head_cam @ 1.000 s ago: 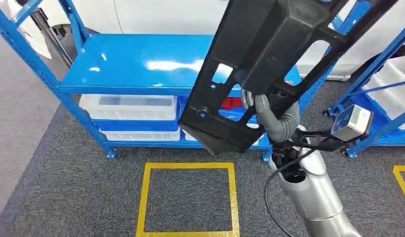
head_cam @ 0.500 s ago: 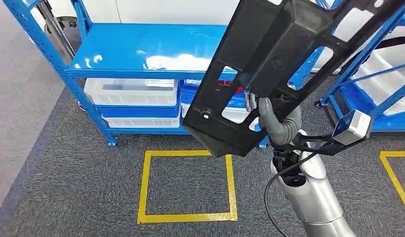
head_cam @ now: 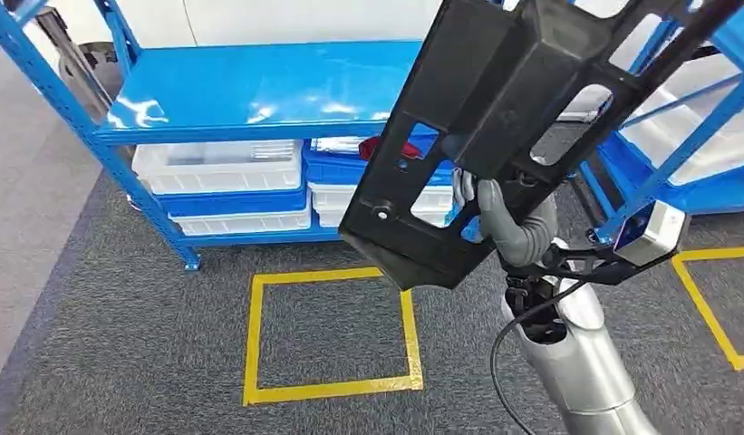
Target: Take the parts from the cabinet and place them on the table.
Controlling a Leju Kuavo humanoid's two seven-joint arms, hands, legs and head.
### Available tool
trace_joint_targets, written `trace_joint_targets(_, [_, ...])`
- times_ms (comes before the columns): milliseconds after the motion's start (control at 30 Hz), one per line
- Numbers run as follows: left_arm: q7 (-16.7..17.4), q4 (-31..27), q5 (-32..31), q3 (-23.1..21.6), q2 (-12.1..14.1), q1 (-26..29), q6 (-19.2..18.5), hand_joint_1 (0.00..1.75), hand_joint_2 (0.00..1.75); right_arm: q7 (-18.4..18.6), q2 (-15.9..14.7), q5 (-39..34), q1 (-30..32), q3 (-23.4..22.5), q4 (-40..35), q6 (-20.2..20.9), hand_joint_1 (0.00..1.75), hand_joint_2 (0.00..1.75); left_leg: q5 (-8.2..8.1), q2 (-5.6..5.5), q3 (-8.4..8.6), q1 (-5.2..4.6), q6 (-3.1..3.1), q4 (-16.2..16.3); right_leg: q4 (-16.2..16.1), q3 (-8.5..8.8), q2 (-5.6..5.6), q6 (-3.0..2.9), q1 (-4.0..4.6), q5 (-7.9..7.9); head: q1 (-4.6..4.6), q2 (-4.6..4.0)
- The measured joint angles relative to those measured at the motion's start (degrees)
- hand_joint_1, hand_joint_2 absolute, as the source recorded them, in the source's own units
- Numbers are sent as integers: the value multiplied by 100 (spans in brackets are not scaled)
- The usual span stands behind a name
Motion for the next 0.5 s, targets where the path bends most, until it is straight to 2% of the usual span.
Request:
trace_joint_targets(33, [4,0,0,0,9,4,2,0,175,0,0,-7,-5,-2,-9,-2,175,175,-118,-199,164,16,15,-164,0,-55,35,35,1,23,0,0])
trace_joint_targets(67, [7,0,-2,0,7,14,2,0,175,9,-2,-9,3,-4,-20,-4,175,175,-98,-190,171,13,2,-276,11,-75,84,81,-24,55,-2,0])
trace_joint_targets(133, [9,0,-4,0,9,11,2,0,175,9,-2,-35,39,-11,-33,-13,175,175,-103,-79,156,-19,11,-291,-15,-113,192,157,-59,105,0,0])
trace_joint_targets(167, [9,0,-4,-2,9,5,2,0,175,15,-2,-44,48,-22,-48,-15,175,175,-64,-9,161,-2,51,-362,-19,-128,249,195,-21,123,0,0])
trace_joint_targets(200, [9,0,-4,-2,9,-4,2,0,175,17,-2,-50,59,-39,-57,-15,175,175,-27,84,172,26,95,-414,13,-129,133,181,-54,45,0,0])
trace_joint_targets(233, [7,0,-4,-4,9,-5,2,0,175,17,-2,-61,48,-55,-74,-15,175,175,-9,134,169,15,120,-433,236,-238,-91,201,-38,-118,2,0])
trace_joint_targets(267, [7,0,-4,-4,9,8,2,0,175,17,4,-63,44,-55,-79,-24,175,175,-5,205,154,10,130,-433,664,-447,-256,228,-50,-355,0,0])
trace_joint_targets(300, [9,0,-4,-4,9,24,2,0,175,17,42,-63,65,-55,-85,-33,175,175,-7,281,143,1,132,-431,1169,-682,-342,262,-60,-572,0,0])
trace_joint_targets(333, [9,0,-4,-4,9,36,2,0,175,22,46,-63,84,-55,-85,-33,175,175,-7,366,136,-7,133,-427,1601,-888,-377,291,-70,-714,2,0])
trace_joint_targets(367, [9,0,-4,-4,9,35,0,0,175,22,46,-63,104,-55,-85,-33,175,175,-8,437,130,-13,133,-423,1805,-988,-385,311,-69,-722,0,0])
trace_joint_targets(400, [9,0,-4,-4,9,32,2,0,175,22,46,-63,115,-55,-85,-33,175,175,-10,503,130,-18,133,-421,1713,-943,-390,320,-67,-605,0,0])
trace_joint_targets(433, [9,0,-4,-7,9,27,0,0,175,22,46,-63,118,-55,-87,-33,175,175,-17,566,133,-20,132,-415,1390,-778,-410,313,-60,-397,0,0])
trace_joint_targets(467, [9,0,-4,-9,7,23,0,0,175,22,46,-63,114,-57,-90,-37,175,175,-29,622,140,-22,123,-404,860,-501,-475,291,-49,-133,0,0])
trace_joint_targets(500, [9,0,-4,-13,7,15,0,0,175,22,46,-63,114,-63,-103,-39,175,175,-42,677,147,-27,115,-393,305,-207,-623,253,-27,95,0,0])
